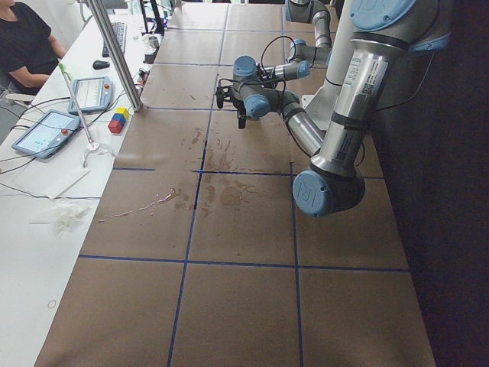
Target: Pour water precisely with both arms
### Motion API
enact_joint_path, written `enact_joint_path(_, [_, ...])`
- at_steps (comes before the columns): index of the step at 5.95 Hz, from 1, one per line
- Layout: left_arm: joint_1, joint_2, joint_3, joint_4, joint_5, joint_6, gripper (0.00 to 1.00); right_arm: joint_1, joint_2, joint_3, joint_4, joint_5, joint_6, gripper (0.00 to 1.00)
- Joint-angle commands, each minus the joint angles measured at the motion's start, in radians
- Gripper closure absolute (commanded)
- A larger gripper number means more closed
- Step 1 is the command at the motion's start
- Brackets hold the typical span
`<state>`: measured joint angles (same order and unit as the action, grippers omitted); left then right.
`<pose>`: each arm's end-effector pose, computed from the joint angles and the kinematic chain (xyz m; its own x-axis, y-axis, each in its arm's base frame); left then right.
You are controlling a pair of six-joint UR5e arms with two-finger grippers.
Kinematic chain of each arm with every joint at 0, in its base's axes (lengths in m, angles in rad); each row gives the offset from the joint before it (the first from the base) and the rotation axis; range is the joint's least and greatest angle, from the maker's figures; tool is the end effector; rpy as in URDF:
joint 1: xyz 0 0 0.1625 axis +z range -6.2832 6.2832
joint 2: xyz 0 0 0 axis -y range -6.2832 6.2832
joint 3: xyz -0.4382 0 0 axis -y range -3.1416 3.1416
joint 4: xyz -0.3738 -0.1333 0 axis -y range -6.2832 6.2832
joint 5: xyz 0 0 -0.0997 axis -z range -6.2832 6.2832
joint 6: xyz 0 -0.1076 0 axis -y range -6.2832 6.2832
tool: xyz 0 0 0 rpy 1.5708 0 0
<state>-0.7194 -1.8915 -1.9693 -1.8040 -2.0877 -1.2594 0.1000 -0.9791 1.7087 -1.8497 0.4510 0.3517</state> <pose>0.3635 -0.4249 0.3051 0.4978 -0.0820 -0.8634 0.1234 0.9921 -0.0231 -0.6071 -0.2922 0.2758 0.7156 -0.3394 -0.6105 0.6915 0.2203 0.6880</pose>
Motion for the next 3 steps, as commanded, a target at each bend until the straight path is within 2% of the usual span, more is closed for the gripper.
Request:
enact_joint_path(1, [0.0, -0.001, 0.0, 0.0, 0.0, -0.002, 0.01, 0.001, -0.004, 0.0, -0.002, -0.001, -0.031, 1.0])
enact_joint_path(3, [0.0, -0.001, 0.0, 0.0, 0.0, -0.002, 0.01, 0.003, -0.006, 0.002, -0.003, -0.001, -0.075, 1.0])
